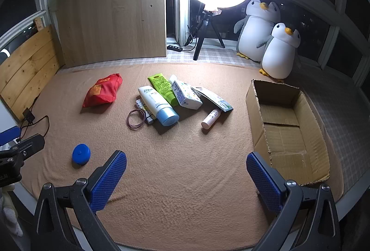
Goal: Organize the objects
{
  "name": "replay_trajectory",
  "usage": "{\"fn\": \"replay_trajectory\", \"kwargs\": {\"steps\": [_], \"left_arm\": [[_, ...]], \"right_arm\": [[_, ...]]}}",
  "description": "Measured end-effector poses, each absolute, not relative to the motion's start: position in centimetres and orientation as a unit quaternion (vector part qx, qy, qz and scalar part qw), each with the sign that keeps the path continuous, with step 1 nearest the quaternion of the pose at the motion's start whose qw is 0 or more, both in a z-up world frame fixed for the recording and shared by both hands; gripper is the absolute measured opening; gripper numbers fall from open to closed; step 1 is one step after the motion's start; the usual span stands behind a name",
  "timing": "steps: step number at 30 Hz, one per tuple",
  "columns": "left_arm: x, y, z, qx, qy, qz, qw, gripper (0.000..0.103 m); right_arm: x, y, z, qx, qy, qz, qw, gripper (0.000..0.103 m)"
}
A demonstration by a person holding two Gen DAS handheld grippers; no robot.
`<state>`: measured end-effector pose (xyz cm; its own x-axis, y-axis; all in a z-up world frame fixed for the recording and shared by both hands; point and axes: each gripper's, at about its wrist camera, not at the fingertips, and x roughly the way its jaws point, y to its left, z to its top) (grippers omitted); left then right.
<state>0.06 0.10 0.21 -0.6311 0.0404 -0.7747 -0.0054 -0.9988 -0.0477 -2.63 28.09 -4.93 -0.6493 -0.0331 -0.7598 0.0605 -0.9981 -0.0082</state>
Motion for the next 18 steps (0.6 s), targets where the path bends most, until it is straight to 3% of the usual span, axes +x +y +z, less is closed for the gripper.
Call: {"fn": "replay_trajectory", "kwargs": {"steps": [18], "left_arm": [[-0.29, 0.37, 0.11, -0.432, -0.018, 0.901, 0.013, 0.103]], "right_arm": [[-2.83, 28.43, -5.37, 0.426, 0.013, -0.904, 0.026, 0.103]]}}
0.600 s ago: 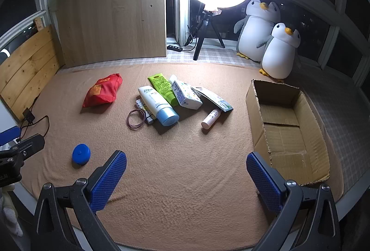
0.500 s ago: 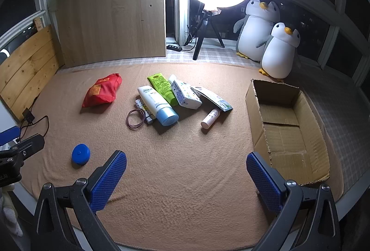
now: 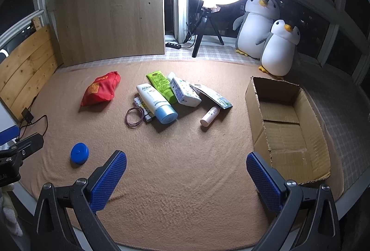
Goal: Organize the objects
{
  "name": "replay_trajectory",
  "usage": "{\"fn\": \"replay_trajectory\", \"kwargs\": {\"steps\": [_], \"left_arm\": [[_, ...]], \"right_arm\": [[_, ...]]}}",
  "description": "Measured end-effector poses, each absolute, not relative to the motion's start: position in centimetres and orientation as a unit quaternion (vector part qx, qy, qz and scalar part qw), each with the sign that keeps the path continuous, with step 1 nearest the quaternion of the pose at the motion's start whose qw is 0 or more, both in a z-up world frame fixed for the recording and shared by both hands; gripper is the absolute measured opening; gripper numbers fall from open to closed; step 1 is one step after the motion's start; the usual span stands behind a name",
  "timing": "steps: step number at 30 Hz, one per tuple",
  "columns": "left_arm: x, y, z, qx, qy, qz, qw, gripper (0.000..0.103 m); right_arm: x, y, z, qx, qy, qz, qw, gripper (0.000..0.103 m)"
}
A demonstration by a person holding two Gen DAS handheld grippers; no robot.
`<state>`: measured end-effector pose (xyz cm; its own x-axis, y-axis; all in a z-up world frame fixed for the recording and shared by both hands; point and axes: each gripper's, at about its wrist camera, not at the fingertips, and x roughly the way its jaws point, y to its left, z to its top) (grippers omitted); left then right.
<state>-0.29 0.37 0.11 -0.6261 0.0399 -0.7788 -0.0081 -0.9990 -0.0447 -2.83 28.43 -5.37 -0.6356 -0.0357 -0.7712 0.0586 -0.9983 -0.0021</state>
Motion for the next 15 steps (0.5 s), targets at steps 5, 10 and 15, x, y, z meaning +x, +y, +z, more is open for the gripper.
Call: {"fn": "replay_trajectory", "kwargs": {"steps": [5, 10, 15], "left_arm": [[-0.37, 0.43, -0.08, -0.433, -0.018, 0.901, 0.014, 0.103], [-0.39, 0.50, -0.14, -0.433, -0.017, 0.901, 0.014, 0.103], [-0.40, 0.56, -0.26, -0.434, -0.017, 0.901, 0.015, 0.103]], "right_arm": [[-2.87, 28.28, -5.47, 0.428, 0.014, -0.903, 0.026, 0.103], [-2.90, 28.20, -5.64, 0.430, 0.013, -0.903, 0.025, 0.103], [-2.97, 28.10, -5.76, 0.434, 0.013, -0.901, 0.025, 0.103]]}}
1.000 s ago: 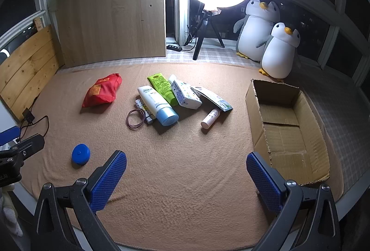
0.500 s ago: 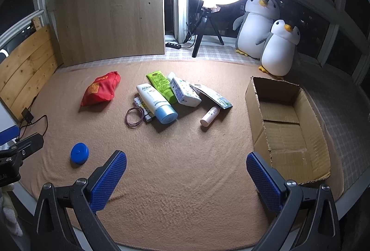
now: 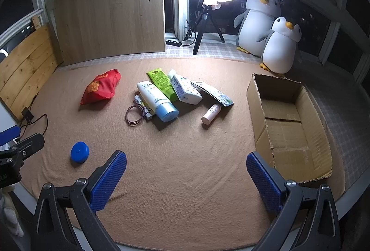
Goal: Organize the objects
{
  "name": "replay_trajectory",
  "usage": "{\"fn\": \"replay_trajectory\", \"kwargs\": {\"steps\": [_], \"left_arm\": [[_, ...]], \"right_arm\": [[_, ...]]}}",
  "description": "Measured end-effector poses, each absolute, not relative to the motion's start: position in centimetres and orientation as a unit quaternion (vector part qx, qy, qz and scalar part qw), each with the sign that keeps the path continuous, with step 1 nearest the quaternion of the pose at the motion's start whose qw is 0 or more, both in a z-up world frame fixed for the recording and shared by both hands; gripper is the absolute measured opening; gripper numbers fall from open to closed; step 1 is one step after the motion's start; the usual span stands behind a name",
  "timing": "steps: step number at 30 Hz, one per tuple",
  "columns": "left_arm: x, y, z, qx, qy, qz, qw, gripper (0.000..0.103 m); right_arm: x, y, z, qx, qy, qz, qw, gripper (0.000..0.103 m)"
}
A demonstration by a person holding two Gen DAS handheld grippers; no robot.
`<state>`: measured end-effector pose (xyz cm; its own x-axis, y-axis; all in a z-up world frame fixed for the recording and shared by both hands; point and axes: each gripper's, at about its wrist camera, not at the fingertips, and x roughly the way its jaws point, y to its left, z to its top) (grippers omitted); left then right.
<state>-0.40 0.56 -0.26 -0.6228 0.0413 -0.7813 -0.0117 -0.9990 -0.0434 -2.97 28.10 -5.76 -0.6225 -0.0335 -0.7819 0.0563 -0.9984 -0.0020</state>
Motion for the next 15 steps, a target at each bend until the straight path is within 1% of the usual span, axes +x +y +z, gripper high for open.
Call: {"fn": "replay_trajectory", "kwargs": {"steps": [15], "left_arm": [[-0.09, 0.73, -0.43, -0.434, -0.016, 0.901, 0.018, 0.103]], "right_arm": [[-2.68, 28.25, -5.56, 0.438, 0.011, -0.899, 0.024, 0.103]]}}
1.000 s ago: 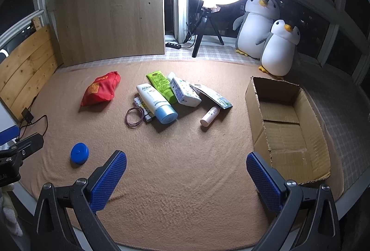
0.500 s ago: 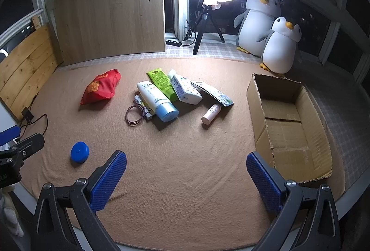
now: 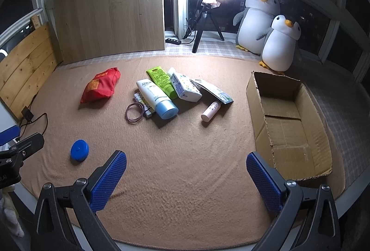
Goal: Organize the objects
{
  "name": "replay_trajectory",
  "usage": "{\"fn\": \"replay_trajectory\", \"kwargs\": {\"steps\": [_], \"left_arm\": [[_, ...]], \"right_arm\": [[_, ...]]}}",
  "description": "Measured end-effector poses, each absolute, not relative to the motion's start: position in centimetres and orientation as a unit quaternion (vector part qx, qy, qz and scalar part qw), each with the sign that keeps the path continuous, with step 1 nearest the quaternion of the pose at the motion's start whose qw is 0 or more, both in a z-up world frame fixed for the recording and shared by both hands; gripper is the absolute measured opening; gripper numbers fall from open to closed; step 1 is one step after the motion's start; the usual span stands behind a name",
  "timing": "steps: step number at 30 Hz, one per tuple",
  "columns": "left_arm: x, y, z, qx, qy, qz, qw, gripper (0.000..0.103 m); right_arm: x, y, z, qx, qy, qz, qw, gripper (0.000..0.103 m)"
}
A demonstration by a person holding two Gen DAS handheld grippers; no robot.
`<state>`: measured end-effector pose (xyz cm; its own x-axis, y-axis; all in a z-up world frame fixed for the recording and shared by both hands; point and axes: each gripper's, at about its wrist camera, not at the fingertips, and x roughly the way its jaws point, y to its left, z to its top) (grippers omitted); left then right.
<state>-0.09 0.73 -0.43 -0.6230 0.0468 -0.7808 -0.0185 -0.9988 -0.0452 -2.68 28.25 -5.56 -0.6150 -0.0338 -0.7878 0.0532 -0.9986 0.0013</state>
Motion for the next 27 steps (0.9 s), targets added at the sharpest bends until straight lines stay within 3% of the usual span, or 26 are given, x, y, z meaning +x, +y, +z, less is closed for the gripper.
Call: {"fn": "replay_trajectory", "kwargs": {"steps": [27], "left_arm": [[-0.46, 0.55, -0.37, -0.440, -0.017, 0.898, 0.022, 0.103]], "right_arm": [[-2.68, 28.48, -5.60, 0.442, 0.010, -0.897, 0.021, 0.103]]}}
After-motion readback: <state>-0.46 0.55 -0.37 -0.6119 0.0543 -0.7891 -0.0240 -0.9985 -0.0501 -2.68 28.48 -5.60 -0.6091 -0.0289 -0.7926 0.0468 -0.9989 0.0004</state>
